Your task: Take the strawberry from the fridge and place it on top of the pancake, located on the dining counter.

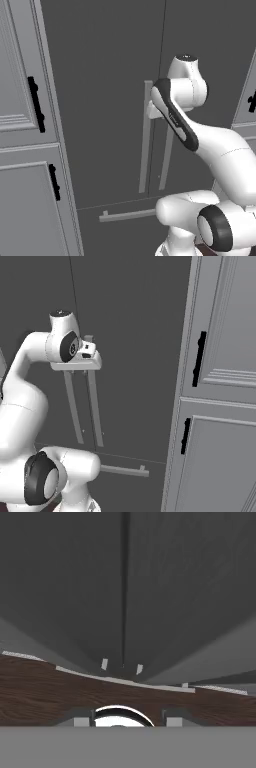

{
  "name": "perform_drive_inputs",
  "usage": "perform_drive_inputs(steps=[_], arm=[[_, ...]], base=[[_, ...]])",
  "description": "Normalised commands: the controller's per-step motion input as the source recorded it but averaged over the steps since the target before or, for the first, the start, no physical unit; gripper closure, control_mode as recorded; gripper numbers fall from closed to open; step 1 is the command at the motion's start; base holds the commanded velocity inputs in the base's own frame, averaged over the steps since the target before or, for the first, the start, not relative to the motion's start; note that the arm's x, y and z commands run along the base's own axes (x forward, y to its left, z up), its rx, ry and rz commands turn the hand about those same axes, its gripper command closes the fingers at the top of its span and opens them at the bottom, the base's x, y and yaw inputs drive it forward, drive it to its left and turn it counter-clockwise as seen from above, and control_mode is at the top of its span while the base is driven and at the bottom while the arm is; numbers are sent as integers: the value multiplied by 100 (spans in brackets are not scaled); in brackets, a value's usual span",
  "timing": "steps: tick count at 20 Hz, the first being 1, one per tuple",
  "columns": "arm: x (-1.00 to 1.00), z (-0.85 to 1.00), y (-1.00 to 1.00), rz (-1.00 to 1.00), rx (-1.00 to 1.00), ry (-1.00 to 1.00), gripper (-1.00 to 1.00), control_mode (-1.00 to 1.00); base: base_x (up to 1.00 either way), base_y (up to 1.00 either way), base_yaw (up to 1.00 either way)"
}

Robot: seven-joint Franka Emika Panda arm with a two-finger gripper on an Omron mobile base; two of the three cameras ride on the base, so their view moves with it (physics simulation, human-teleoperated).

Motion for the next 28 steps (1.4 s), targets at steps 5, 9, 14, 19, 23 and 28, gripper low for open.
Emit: perform_drive_inputs(steps=[5, 9, 14, 19, 23, 28], arm=[[-27, 0, 0, 0, 0, -5, -100, -100], [-79, 0, 3, 0, 0, -23, -100, -100], [-68, 0, 0, -2, 0, -11, -100, -100], [-78, 0, -2, -3, 0, -15, -100, -100], [-49, 0, -1, -3, 0, -12, -100, -100], [-23, 5, 0, -4, 0, -7, -100, -100]], base=[[0, 0, 0], [0, 0, 0], [0, 0, 0], [0, 0, 0], [0, 0, 0], [0, 0, 0]])
